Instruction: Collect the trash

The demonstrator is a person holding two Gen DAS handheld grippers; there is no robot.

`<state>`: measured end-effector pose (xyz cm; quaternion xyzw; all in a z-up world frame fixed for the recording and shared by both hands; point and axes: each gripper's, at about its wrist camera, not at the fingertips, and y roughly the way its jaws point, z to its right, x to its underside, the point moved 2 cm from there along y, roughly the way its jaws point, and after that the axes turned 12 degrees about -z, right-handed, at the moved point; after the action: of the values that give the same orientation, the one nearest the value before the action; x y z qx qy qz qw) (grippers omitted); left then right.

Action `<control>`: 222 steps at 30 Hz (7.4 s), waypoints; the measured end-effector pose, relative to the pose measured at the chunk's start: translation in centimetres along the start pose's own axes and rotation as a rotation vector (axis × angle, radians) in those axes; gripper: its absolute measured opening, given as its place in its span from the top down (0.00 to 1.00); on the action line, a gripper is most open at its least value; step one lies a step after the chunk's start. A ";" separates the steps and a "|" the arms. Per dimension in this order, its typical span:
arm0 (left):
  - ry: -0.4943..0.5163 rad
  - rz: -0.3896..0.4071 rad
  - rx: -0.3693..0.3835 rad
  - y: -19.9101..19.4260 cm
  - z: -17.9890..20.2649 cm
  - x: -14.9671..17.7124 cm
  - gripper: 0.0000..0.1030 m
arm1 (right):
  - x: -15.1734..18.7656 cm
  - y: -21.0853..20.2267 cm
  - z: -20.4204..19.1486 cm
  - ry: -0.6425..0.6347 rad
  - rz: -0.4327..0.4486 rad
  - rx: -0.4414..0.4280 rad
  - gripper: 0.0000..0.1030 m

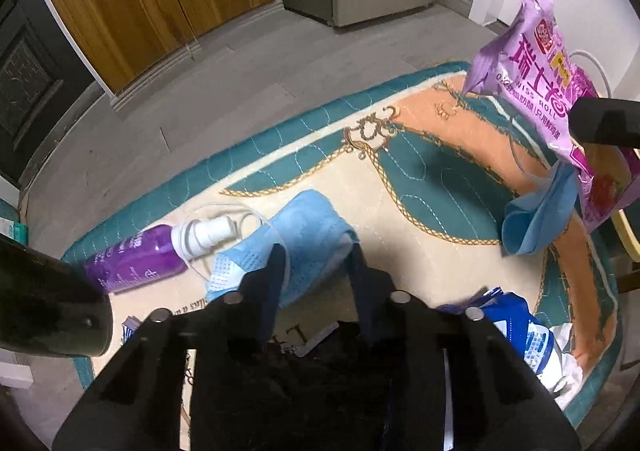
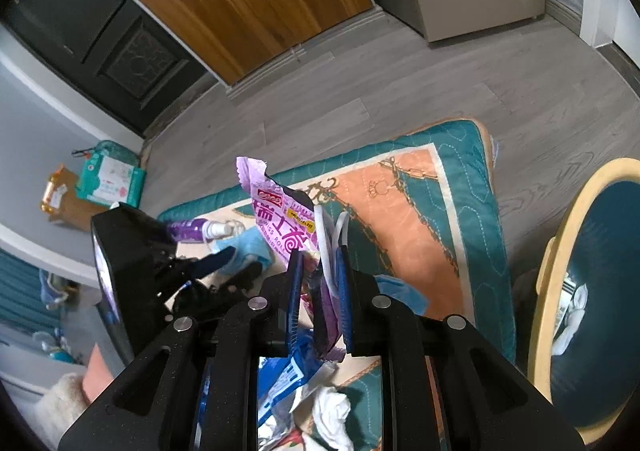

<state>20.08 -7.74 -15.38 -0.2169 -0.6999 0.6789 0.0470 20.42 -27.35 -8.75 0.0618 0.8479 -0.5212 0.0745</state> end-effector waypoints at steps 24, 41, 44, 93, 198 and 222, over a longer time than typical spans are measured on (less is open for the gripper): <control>0.041 0.109 0.067 -5.4 0.9 0.0 0.92 | 0.5 2.3 3.3 0.077 -0.067 0.065 0.82; 0.040 0.098 0.076 -4.7 0.6 0.1 0.92 | 2.0 5.1 3.5 0.016 -0.199 0.186 0.53; 0.042 0.098 0.073 -4.8 0.6 0.2 0.92 | 1.6 4.1 3.2 0.013 -0.168 0.174 0.42; 0.210 0.257 0.158 -11.5 11.5 -3.5 0.92 | 1.6 -17.3 8.1 0.111 0.304 0.007 0.96; -0.103 -0.087 0.121 -2.3 -5.5 8.2 0.37 | 1.9 9.1 -1.8 -0.133 -0.243 0.379 0.68; -0.066 0.117 0.040 -8.7 -5.8 6.2 0.98 | 0.0 2.1 -1.7 -0.127 -0.058 0.316 0.77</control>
<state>14.55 0.07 -7.90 -0.2340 -0.6734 0.7012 -0.0114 20.74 -24.88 -9.80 0.0152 0.7504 -0.6529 0.1020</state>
